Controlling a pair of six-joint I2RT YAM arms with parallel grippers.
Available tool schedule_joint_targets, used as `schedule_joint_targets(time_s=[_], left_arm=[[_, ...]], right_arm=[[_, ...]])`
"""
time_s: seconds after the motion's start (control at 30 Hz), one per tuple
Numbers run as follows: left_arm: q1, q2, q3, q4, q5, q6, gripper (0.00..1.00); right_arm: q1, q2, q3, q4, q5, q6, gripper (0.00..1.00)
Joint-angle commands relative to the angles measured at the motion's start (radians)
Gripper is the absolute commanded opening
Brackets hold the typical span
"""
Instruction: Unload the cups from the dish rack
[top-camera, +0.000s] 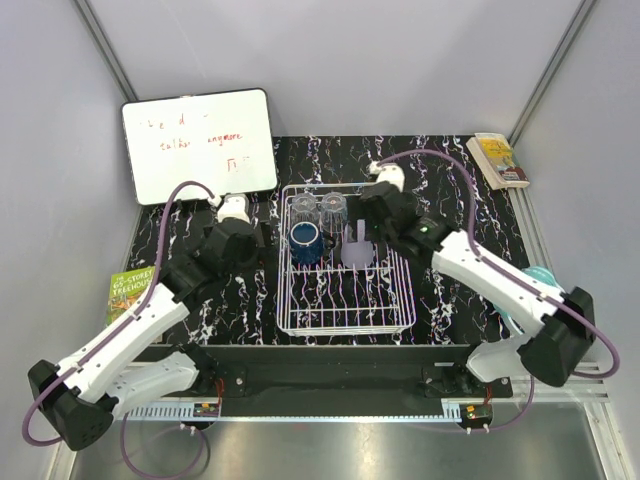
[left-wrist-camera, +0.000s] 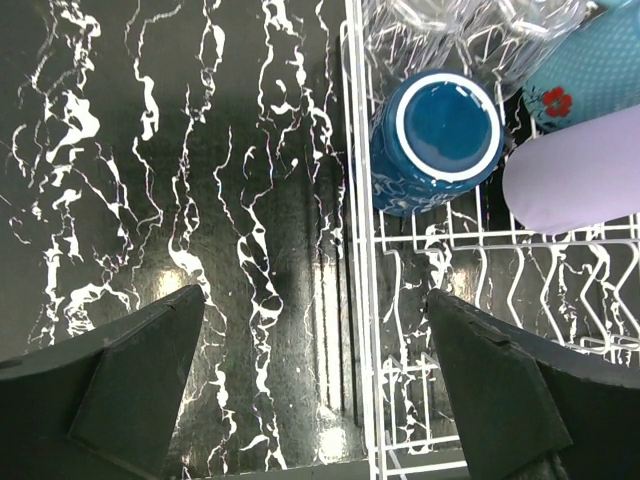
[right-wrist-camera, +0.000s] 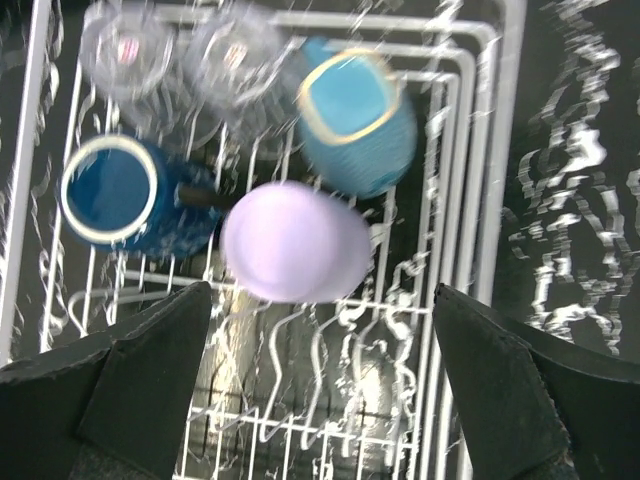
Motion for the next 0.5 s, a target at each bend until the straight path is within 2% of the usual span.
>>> schedule_joint_targets(time_s=[0.0,0.47], left_arm=[[0.004,0.005,-0.008,0.028,0.017,-0.021,0.99],[0.004,0.005,-0.027,0.028,0.0,-0.021,0.99]], right_arm=[[0.077,0.075,0.049,0.012,0.052,0.022,1.0],[0.105,0.258,0.11,0.017,0.121,0.011,1.0]])
